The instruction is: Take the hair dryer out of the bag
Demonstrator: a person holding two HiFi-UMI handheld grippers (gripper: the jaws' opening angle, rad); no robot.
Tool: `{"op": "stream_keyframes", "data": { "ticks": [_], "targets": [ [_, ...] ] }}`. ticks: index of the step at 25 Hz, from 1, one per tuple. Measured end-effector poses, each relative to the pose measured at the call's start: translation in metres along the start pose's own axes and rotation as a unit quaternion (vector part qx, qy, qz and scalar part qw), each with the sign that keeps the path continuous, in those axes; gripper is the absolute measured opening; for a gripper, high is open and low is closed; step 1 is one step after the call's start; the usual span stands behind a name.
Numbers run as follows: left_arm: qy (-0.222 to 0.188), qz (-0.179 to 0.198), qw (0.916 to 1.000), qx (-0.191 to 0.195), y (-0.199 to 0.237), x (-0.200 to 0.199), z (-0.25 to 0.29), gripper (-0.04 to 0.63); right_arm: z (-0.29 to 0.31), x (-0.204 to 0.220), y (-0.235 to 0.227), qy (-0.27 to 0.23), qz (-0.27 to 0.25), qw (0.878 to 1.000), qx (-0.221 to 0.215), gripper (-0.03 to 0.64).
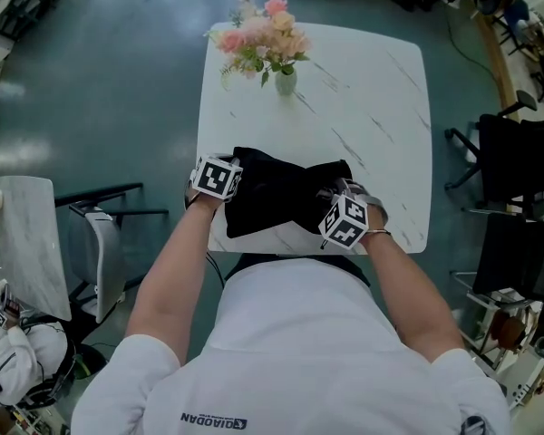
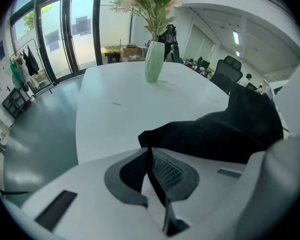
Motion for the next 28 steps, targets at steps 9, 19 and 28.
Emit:
{"op": "stream_keyframes", "data": {
  "ticks": [9,19,28],
  "targets": [
    [-0.010,-0.026,0.9989,-0.039,0.022,-0.003,-0.013,0.035,-0.012,0.013,-0.017,0.000,0.014,1.000,0.011,0.169],
    [-0.019,-0.048,0.9964,-0.067,0.044,-0.008,-0.023,0.035,-0.027,0.049,-0.018,0.016,0.069,0.997,0.016,0.169],
    [-0.053,-0.064,0.9928,-0.086,0.048,-0.008,-0.028,0.051,-0.017,0.060,-0.013,0.029,0.090,0.996,0.005,0.170]
  ]
}}
Point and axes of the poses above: the fingertips, and each gripper's own axes: z forward along the fingers, y to its left, x out of its underside, the point moved 4 cm from there along -z, backward along the fingers, and after that the axes turned 13 degrees about -z, right-handed, at the moved point
